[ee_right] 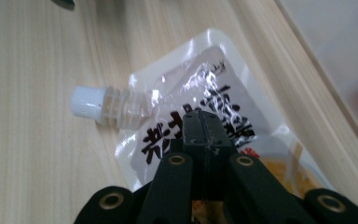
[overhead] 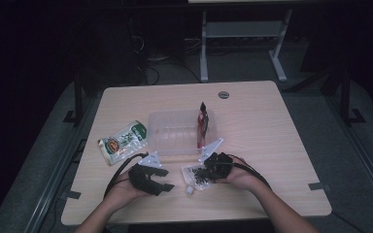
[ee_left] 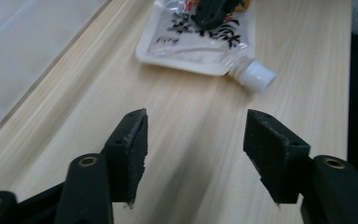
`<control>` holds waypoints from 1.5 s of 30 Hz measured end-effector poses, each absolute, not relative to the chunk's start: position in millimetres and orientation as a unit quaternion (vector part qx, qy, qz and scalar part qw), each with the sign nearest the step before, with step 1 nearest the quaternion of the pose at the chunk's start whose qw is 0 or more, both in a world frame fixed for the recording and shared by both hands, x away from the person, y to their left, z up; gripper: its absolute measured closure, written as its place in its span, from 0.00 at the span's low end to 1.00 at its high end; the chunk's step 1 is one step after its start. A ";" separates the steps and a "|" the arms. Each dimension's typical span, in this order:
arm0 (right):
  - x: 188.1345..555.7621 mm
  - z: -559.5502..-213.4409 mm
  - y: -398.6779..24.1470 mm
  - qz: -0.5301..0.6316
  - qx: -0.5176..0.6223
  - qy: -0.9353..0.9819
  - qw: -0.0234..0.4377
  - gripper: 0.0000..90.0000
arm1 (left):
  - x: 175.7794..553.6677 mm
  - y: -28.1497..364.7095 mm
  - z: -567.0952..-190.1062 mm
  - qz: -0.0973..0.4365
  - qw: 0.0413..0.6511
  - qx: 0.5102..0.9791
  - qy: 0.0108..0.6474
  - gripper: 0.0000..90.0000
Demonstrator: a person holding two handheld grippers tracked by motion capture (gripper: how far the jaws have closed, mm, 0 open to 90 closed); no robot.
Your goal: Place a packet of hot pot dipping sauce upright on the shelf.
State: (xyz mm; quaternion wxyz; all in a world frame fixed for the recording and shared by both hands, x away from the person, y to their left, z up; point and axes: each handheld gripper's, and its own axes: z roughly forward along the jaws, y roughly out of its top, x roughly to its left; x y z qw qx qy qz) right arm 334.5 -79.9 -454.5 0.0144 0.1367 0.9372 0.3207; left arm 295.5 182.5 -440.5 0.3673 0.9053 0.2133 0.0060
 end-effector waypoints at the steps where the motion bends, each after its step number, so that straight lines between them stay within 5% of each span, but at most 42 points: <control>1: 334.3 -453.2 -79.5 0.326 0.136 0.935 0.013 1.00 | 294.2 181.6 -439.4 0.005 0.374 0.903 0.213 0.48; 5: 337.9 -444.0 -92.7 0.334 0.151 0.930 0.025 1.00 | 290.3 176.6 -433.9 -0.012 0.401 0.890 0.214 0.60; 8: 345.1 -437.8 -119.7 0.339 0.190 0.921 0.038 1.00 | 290.1 168.8 -429.1 -0.027 0.415 0.885 0.210 0.80; 16: 360.9 -437.2 -159.2 0.340 0.253 0.904 0.061 1.00 | 293.3 126.7 -431.3 -0.052 0.396 0.900 0.178 0.98; 25: 373.5 -446.0 -157.3 0.330 0.253 0.906 0.074 1.00 | 296.4 83.6 -446.1 -0.055 0.349 0.924 0.149 0.98; 45: 356.5 -449.3 -146.6 0.312 0.173 0.934 0.007 1.00 | 311.0 107.9 -451.2 -0.029 0.311 0.930 0.195 0.98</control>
